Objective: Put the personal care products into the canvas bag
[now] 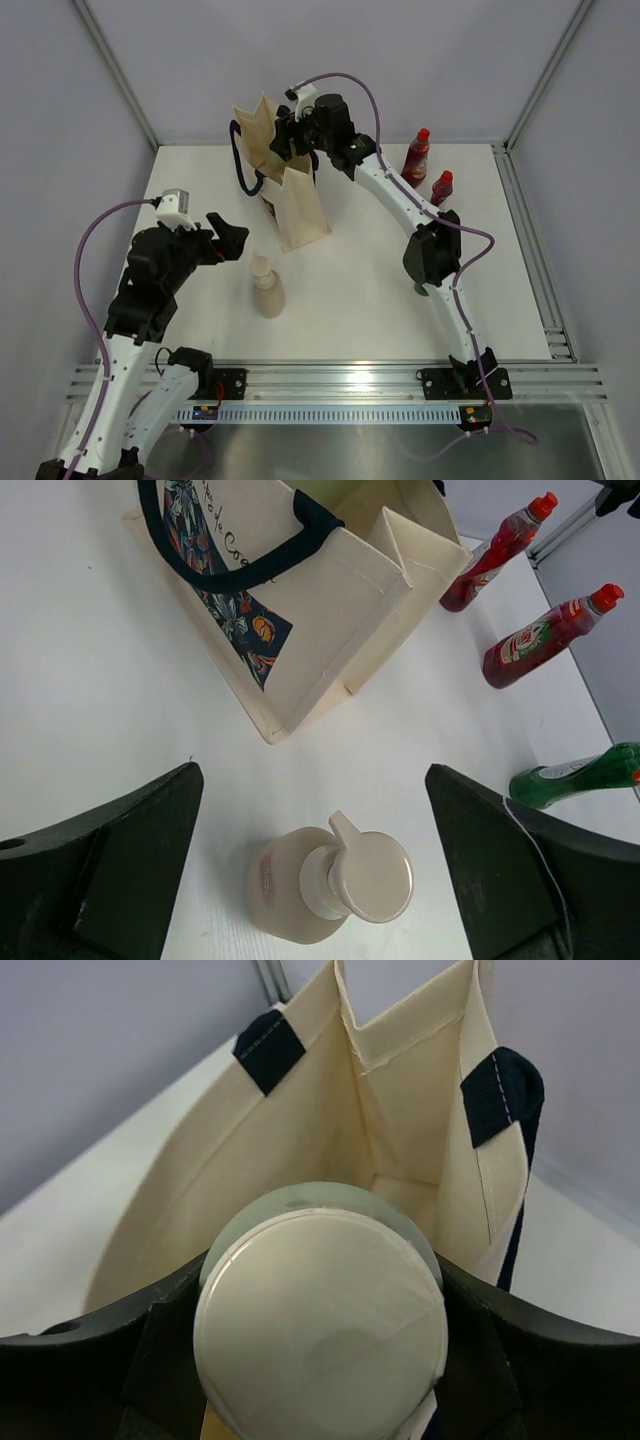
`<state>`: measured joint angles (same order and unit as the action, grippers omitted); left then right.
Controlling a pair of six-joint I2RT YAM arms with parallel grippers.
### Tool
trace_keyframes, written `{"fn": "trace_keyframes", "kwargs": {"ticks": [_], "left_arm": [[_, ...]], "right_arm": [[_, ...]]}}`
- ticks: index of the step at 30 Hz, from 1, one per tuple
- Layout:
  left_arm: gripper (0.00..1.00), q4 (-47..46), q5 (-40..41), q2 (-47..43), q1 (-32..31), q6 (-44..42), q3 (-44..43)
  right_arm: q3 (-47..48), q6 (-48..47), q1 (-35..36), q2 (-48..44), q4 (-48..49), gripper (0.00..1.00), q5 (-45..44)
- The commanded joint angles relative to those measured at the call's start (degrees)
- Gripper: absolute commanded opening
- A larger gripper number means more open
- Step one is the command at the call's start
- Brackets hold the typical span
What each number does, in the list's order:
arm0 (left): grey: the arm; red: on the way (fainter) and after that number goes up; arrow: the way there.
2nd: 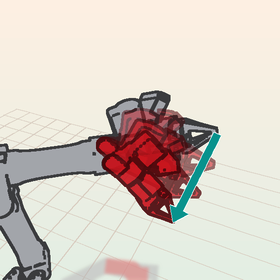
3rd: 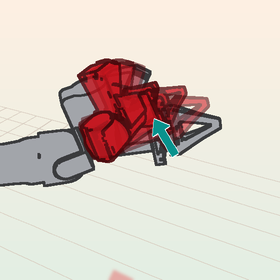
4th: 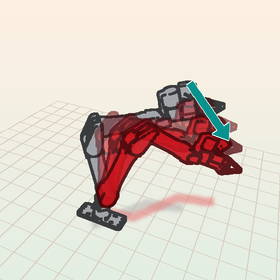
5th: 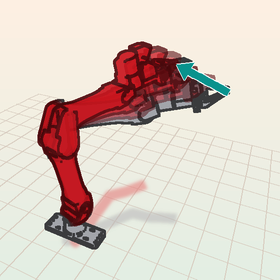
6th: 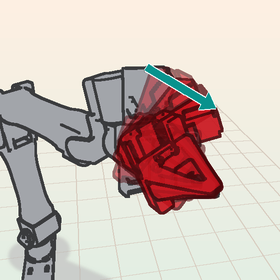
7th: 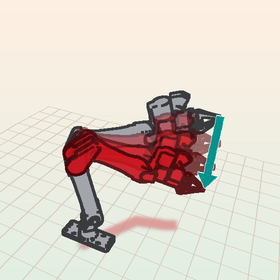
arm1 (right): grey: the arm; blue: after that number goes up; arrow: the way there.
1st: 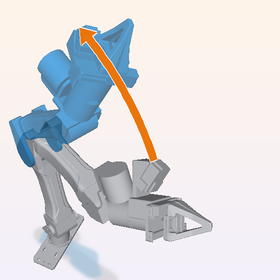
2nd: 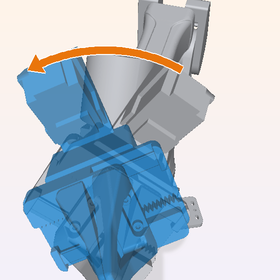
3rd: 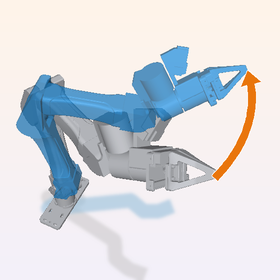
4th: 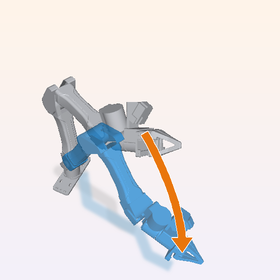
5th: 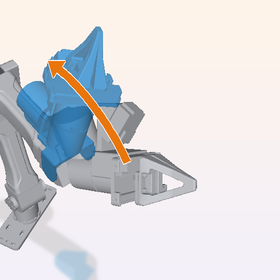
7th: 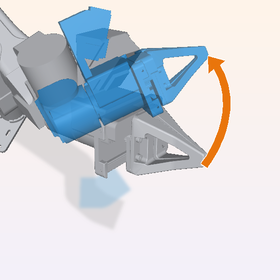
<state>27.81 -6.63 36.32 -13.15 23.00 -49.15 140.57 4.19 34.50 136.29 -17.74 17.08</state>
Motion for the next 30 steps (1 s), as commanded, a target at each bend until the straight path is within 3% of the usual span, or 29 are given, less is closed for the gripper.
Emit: {"fn": "trace_keyframes", "kwargs": {"ticks": [1,8,11,16,21,26,28,29,30], "left_arm": [[0.99,-0.2,0.5,-0.8,0.1,0.5,1.4],[0.99,0.8,-0.3,-2.7,0.1,0.8,3.9],[0.99,0.9,-0.8,-3.6,0.1,1.4,4.7],[0.99,1.4,-1.3,-4.8,0.1,1.7,5.4],[0.99,1.7,-2.3,-5.3,0.1,2.0,5.6],[0.99,2.9,-3.7,-5.1,0.1,3.7,5.8],[0.99,3.5,-4.7,-5.1,0.1,4.2,6.3],[0.99,3.6,-5.5,-5.1,0.1,5.0,6.3],[0.99,3.7,-5.8,-5.0,0.1,5.5,6.5]], "right_arm": [[-1.7,-16.6,3.0,-6.2,7.8,0.00,-4.0],[5.4,-30.8,5.0,0.6,-0.6,0.00,-5.2],[5.2,-28.7,5.1,2.0,-1.0,0.00,-0.4],[-0.5,-17.6,5.0,-2.3,8.4,0.00,6.2],[7.8,-11.7,5.0,4.1,7.9,0.00,-5.1],[3.2,-16.0,4.3,6.3,7.5,0.00,-10.0],[0.8,-17.0,3.9,6.2,7.0,0.06,-9.0],[0.4,-18.2,3.7,6.0,6.2,0.18,-8.0],[-0.4,-18.8,3.6,5.9,6.0,0.25,-7.5]]}}
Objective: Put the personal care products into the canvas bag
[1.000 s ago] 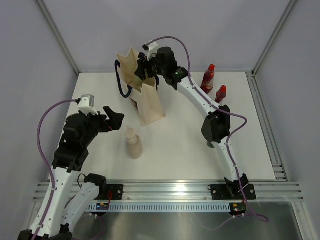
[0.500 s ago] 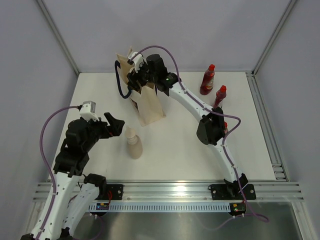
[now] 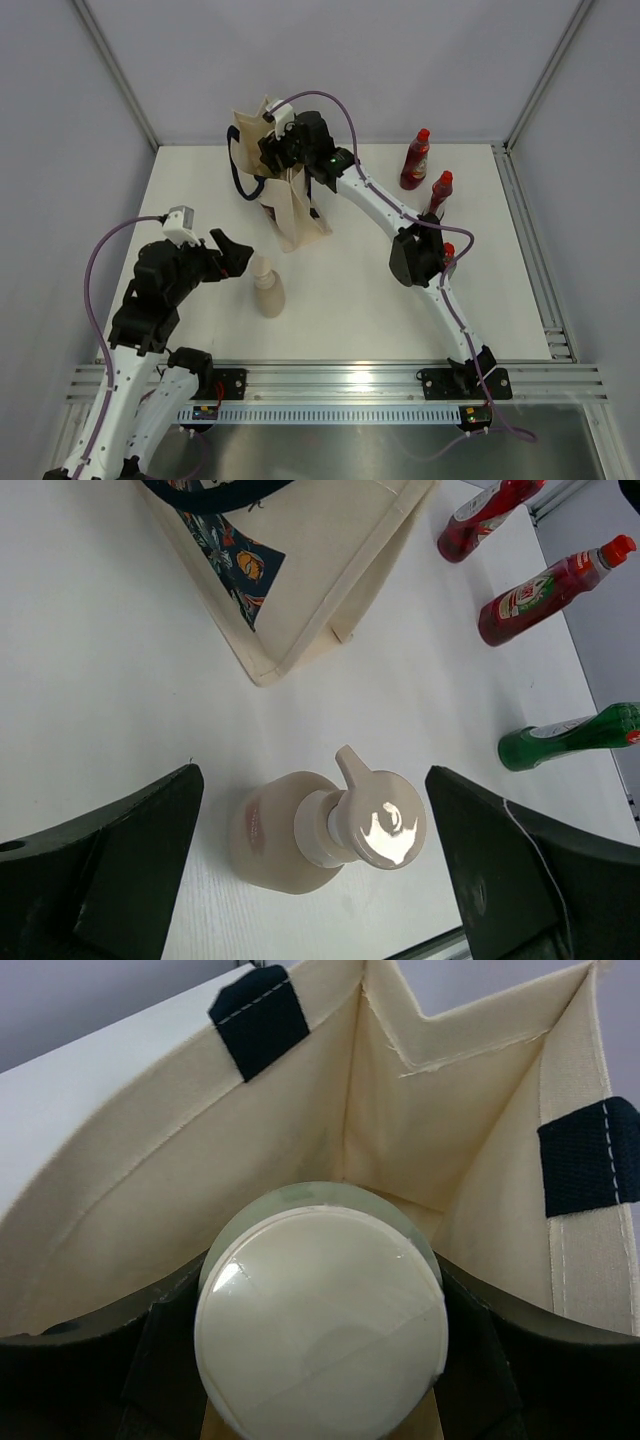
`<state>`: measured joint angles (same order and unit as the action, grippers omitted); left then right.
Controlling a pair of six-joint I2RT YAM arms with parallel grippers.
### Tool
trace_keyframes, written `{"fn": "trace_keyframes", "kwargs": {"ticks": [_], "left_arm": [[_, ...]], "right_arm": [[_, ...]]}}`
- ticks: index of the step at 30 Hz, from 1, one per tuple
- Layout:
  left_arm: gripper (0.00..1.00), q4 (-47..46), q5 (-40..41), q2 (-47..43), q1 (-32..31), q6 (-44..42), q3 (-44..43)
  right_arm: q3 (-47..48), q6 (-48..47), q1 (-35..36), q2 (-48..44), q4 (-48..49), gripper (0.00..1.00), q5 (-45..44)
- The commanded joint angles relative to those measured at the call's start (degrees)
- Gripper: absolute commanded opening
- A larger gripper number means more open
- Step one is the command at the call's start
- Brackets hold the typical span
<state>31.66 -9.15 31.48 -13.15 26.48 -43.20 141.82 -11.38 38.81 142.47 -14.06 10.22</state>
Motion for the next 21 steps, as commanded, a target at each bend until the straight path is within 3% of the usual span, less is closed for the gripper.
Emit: {"fn": "trace_keyframes", "kwargs": {"ticks": [1,2,6,9,15,21], "left_arm": [[0.99,0.0,-3.9,-0.1,0.1,2.4,0.8],[0.99,0.2,-4.6,0.0,0.1,3.0,0.9],[0.99,0.9,-5.4,0.8,0.1,3.9,1.1],[0.99,2.4,-5.8,1.8,0.1,3.9,0.6],[0.99,2.9,-7.2,1.7,0.0,4.2,0.8],[0.99,3.1,-9.6,1.0,-0.1,3.2,0.8]], "right_arm": [[-1.8,-3.6,-0.9,-0.4,2.1,0.31,0.1],[-1.8,-4.5,-1.1,-0.6,1.1,0.46,1.8],[-1.9,-5.6,-1.5,-1.2,-1.3,0.72,6.0],[-2.2,-5.5,-1.5,-1.8,-2.2,0.85,7.8],[-1.7,-4.5,-1.5,-3.1,-3.3,0.99,9.6],[0.6,-2.2,-2.3,-6.2,-5.5,1.00,14.8]]}}
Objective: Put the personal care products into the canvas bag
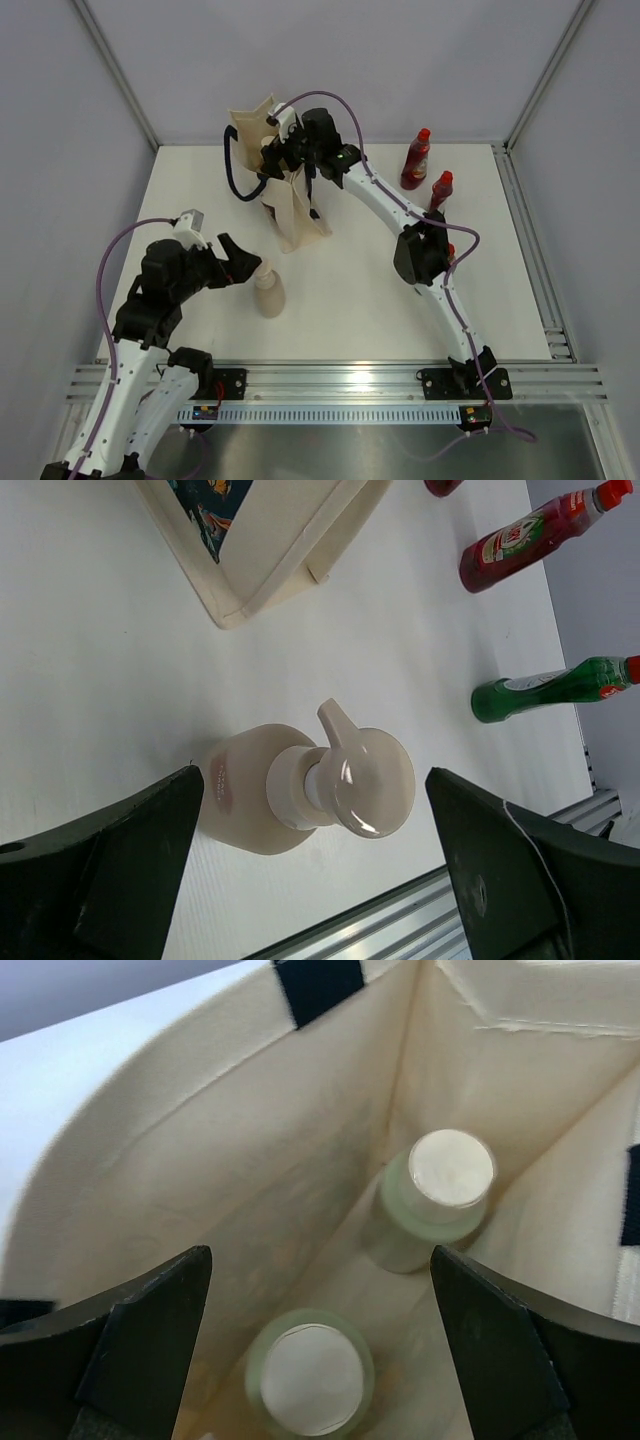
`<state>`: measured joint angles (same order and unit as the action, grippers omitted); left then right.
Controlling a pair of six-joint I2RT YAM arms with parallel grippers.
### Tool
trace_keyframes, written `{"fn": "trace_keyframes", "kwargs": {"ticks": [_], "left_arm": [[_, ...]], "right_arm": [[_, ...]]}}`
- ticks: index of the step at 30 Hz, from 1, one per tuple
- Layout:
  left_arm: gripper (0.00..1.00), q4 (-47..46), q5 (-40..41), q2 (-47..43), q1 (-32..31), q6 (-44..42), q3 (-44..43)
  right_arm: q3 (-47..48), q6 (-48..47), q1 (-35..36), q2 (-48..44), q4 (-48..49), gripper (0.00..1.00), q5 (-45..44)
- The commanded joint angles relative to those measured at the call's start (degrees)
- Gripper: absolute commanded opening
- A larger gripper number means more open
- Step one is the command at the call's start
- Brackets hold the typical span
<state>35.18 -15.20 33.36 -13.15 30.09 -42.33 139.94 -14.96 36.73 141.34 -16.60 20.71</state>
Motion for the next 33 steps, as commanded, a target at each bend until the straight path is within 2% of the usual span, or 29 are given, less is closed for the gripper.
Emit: {"fn": "trace_keyframes", "kwargs": {"ticks": [1,6,9,15,18,21,22,25,28,33], "left_arm": [[0.99,-0.3,-3.6,-1.1,-0.6,-0.8,-0.2],[0.99,2.7,-0.5,-2.9,-2.8,-2.6,-1.2],[0.99,4.8,2.6,-2.4,-3.9,-2.1,-0.9],[0.99,2.9,8.6,1.6,-9.7,-0.3,-0.7],[0.99,2.2,12.6,6.1,-15.4,0.0,-1.5],[0.99,2.2,18.3,11.0,-20.5,1.0,-2.2],[0.99,3.0,22.8,12.2,-21.4,1.7,-2.5],[0.99,4.2,28.9,15.1,-24.1,3.7,-2.4],[0.99,1.0,33.6,16.2,-27.3,5.5,0.1],[0.94,-12.9,38.3,20.2,-31.1,6.3,6.4]], "right_arm": [[3.3,2.5,-0.7,-5.6,-4.6,1.00,8.3],[3.9,2.9,-3.1,-13.0,-10.3,0.99,18.8],[1.0,1.5,-4.1,-18.5,-15.4,1.00,22.9],[-15.4,-1.4,-7.5,-31.4,-19.3,0.99,27.2],[-22.7,-0.9,-10.5,-38.2,-20.4,0.99,29.1],[-30.2,-1.3,-14.0,-43.8,-21.3,0.99,30.2],[-34.9,-1.4,-15.0,-45.3,-21.0,0.99,30.2],[-44.4,-1.5,-18.5,-51.5,-19.4,1.00,30.4],[-51.6,-1.6,-20.9,-56.2,-19.2,0.99,30.6],[-58.5,-5.2,-22.0,-61.3,-21.4,0.99,30.8]]}}
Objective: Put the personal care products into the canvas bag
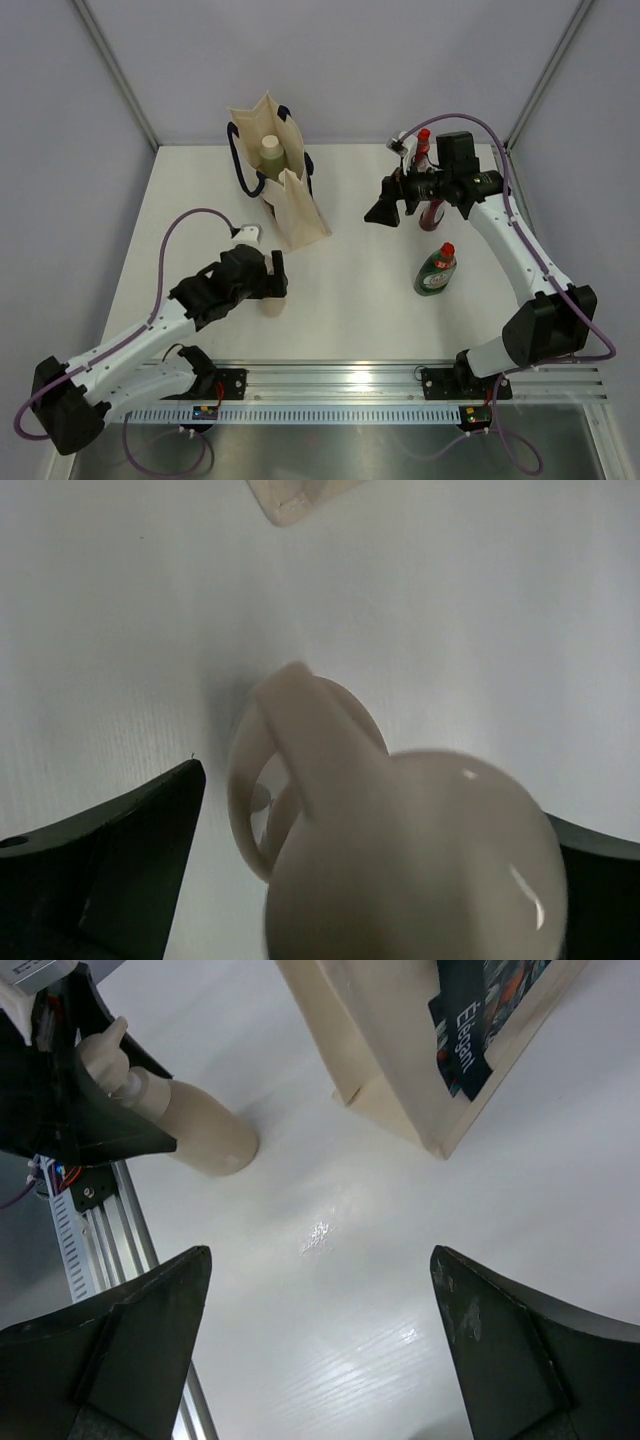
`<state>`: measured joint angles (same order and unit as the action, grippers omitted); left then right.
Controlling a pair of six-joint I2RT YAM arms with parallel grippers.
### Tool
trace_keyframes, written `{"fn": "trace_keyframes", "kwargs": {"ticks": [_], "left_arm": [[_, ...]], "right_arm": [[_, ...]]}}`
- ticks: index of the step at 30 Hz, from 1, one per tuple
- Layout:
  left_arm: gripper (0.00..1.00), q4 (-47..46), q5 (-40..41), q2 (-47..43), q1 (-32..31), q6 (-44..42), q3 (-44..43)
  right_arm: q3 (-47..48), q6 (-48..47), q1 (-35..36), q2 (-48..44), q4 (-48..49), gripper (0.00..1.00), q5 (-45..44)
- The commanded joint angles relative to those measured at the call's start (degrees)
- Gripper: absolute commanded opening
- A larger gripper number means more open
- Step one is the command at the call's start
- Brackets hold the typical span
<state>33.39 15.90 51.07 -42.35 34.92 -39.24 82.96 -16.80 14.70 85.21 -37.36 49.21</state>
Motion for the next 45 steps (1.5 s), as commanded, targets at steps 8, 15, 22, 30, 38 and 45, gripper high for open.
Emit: {"fn": "trace_keyframes", "kwargs": {"ticks": [8,15,22,30,38,45], "left_arm": [[0.81,-21.6,14.9,8.3,-5.1,2.9,7.7],[0.29,-29.6,18.2,4.6,-5.4,-0.5,11.7],[0.00,-32.9,15.5,-4.1,-5.3,-8.5,9.9],[0.00,-32.9,13.4,-7.6,-5.3,-8.4,9.8],[0.61,-29.4,11.6,-10.3,-5.2,-10.6,11.3],[0.89,-21.4,12.7,-17.1,-5.3,-7.9,14.5]], "right_arm": [[-6.6,-5.3,-0.7,-9.0,-2.3,1.00,2.4],[-8.8,-5.1,-1.3,-10.0,-1.9,1.00,2.3],[-9.0,-5.0,-1.5,-10.2,-1.9,0.99,1.9],[-11.0,-2.9,-1.7,-10.2,0.4,1.00,2.5],[-11.3,-3.5,-2.1,-10.5,-0.3,0.99,2.4],[-12.5,-2.7,-2.1,-10.3,0.2,1.00,3.0]]}}
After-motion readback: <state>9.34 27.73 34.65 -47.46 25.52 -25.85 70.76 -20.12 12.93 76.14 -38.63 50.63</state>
